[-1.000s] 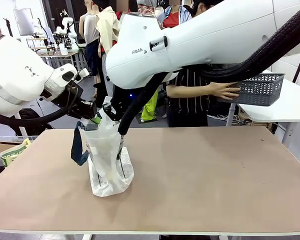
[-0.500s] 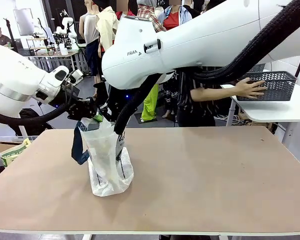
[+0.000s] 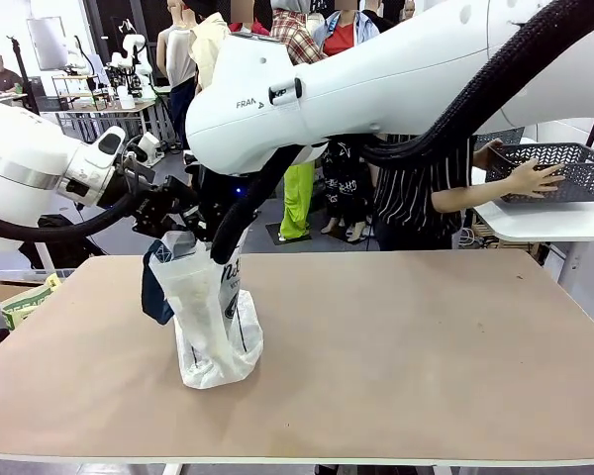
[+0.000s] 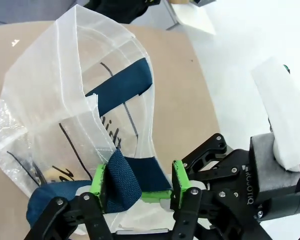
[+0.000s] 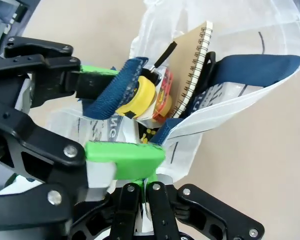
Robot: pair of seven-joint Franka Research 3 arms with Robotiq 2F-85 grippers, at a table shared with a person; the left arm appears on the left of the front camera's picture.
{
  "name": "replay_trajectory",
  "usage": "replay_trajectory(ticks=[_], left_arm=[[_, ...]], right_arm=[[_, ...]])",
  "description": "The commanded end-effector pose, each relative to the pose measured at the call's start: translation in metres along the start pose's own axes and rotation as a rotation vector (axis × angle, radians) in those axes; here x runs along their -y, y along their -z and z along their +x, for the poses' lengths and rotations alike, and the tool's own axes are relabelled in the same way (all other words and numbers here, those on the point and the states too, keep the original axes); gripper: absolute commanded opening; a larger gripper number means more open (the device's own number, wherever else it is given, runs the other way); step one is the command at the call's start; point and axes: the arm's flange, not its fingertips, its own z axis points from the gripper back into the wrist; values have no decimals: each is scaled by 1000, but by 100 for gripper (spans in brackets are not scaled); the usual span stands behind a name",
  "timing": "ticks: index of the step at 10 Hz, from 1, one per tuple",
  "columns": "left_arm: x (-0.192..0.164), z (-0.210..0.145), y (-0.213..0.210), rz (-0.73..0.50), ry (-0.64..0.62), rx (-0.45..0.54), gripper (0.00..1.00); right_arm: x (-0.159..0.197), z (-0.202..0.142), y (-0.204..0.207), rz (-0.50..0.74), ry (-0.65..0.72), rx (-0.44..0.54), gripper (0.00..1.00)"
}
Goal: Transfer purchased items from the store into the shopping bag.
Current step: Move the Reusable shopping bag to the right side of the table.
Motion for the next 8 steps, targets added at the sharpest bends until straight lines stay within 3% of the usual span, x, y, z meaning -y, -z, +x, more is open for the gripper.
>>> replay_trajectory(ticks=[1,8], left_arm=[[-8,5,6,-64,9,-6,65],[-15,15,10,-70,18,-50,65]], right_arm=[[-4,7,4,19,-40,-16,0],[-43,18,14,111,-281,-100,0]])
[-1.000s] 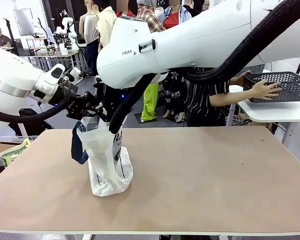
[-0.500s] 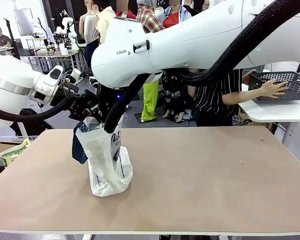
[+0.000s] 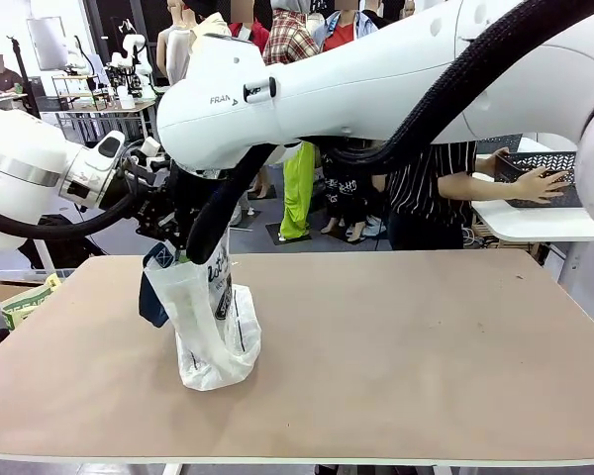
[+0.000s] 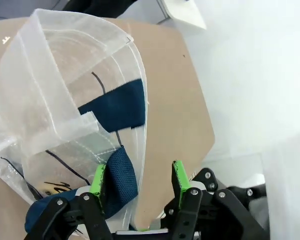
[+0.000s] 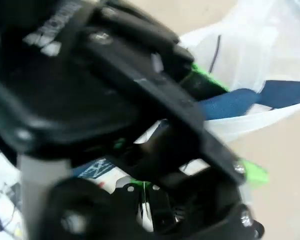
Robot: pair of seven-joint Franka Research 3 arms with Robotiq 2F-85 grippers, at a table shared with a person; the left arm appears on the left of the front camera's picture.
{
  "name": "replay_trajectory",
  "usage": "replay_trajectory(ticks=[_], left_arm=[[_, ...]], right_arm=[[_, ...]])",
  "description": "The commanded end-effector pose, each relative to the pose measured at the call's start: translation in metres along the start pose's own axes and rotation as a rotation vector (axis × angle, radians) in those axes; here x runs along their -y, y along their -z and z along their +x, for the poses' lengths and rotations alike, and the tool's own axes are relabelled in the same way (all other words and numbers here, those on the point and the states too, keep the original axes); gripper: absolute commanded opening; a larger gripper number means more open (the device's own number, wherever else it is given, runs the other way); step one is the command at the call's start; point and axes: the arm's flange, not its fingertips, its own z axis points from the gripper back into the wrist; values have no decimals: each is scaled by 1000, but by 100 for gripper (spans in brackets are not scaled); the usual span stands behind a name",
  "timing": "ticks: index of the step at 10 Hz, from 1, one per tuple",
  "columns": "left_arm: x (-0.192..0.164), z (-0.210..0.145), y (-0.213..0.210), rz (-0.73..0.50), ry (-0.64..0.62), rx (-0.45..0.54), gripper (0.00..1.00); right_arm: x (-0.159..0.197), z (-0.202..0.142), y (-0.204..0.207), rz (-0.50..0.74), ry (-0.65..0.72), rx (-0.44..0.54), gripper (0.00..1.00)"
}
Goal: Transfer purchased items from the store into the shopping bag.
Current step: Move the Reusable shopping bag to the right side of the table.
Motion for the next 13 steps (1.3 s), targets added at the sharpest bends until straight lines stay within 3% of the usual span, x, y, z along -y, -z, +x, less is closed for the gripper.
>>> replay_trajectory(ticks=[1,6,7,10,13], left_arm=[[2,6,5,-16,23,-14,65],[0,16,15,90,3,-12,65],[0,17,19,97,15,-21,58],[1,20,26,119,39,-70,1],[2,19,27,139,33,-74,0]], right_arm=[[-6,10,3,60,-82,-52,0],[-12,14,6,64,-110,-59,0],[-14,13,6,64,-116,-61,0],[-15,12,6,60,-118,-57,0],[-14,10,6,58,-107,-49,0]])
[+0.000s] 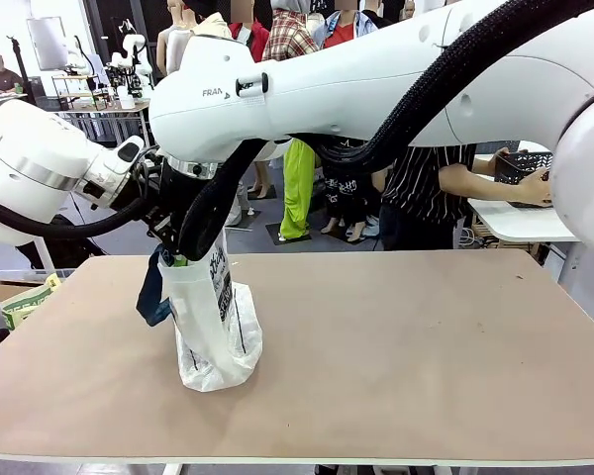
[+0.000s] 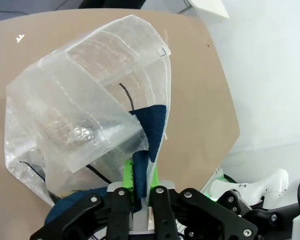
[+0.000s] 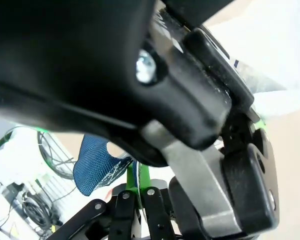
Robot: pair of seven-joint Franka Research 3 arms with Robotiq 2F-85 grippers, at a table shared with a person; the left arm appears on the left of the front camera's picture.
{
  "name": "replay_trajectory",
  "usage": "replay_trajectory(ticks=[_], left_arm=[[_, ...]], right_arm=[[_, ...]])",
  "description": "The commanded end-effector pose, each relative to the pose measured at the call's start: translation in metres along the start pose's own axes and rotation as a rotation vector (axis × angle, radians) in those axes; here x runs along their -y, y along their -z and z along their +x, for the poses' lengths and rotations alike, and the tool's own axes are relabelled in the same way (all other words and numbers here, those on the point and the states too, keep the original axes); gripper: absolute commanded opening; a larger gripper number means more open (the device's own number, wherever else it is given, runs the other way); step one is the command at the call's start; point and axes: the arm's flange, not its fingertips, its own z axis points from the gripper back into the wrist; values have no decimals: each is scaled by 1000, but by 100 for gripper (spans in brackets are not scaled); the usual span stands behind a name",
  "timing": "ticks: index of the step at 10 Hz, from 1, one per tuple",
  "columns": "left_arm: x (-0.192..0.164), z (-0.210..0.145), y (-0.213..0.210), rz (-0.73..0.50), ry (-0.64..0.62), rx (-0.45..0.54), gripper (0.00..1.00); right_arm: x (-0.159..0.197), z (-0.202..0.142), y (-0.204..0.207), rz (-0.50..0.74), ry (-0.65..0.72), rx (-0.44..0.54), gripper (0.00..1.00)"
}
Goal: Transfer purchased items from the store into the shopping bag.
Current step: Move the Reusable shopping bag to the right side of the table.
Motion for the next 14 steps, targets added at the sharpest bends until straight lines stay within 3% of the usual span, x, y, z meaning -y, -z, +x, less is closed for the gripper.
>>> replay_trajectory(ticks=[1,7,12,13,14], left_arm=[[7,7,8,18,-17,-15,0],[8,1,6,-3,-9,-34,0],[7,2,8,7,-10,-52,0],[7,3,8,6,-11,-58,0],[6,2,8,7,-11,-60,0]], right_arm=[[-12,5,1,20,-19,4,0],[-15,3,-1,5,13,18,0],[-21,-17,-24,-15,47,65,93],[-21,-23,-31,-24,55,79,100],[-20,-31,-38,-32,72,90,100]])
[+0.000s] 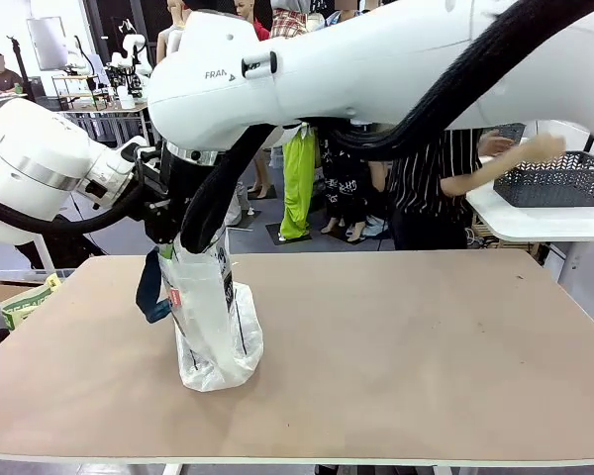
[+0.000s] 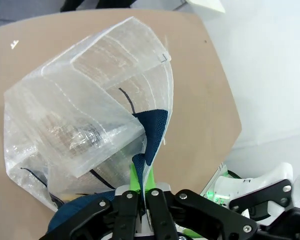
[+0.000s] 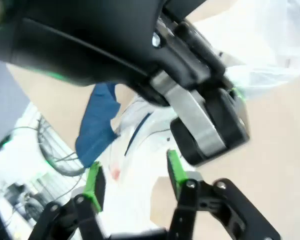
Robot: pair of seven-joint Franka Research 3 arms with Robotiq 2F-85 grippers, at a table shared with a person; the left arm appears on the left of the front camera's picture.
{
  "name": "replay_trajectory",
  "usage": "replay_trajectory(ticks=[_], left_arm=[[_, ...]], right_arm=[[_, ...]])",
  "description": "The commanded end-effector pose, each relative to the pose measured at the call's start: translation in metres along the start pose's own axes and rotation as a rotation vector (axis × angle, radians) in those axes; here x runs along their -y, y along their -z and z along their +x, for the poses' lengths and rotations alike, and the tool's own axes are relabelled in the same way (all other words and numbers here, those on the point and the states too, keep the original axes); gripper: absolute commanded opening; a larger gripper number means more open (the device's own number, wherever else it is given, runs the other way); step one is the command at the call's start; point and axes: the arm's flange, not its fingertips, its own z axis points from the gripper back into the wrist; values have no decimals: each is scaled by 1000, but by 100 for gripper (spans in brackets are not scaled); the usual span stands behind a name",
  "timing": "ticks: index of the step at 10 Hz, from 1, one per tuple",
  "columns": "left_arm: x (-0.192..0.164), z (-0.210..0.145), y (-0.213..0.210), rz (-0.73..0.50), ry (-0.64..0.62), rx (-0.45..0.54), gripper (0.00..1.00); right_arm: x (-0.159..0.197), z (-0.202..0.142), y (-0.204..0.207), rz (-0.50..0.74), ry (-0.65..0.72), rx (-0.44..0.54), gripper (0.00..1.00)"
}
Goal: Transfer purchased items from the store into the shopping bag.
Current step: Move the Reusable shopping bag to the right side of the table.
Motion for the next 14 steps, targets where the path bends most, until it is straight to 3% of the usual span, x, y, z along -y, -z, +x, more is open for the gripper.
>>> replay_trajectory(ticks=[1,5,9,12,14], left_arm=[[2,2,4,9,-15,-46,0],[0,4,3,3,-15,-55,0],[-3,8,5,5,0,-70,0],[1,11,14,33,39,-106,0],[0,10,21,86,57,-151,0]], right_arm=[[-2,-28,-17,-6,40,52,100],[23,-85,-68,-66,161,156,100],[81,-174,-136,-272,464,163,100],[147,-265,-176,-363,710,89,100],[184,-320,-175,-398,956,-6,100]])
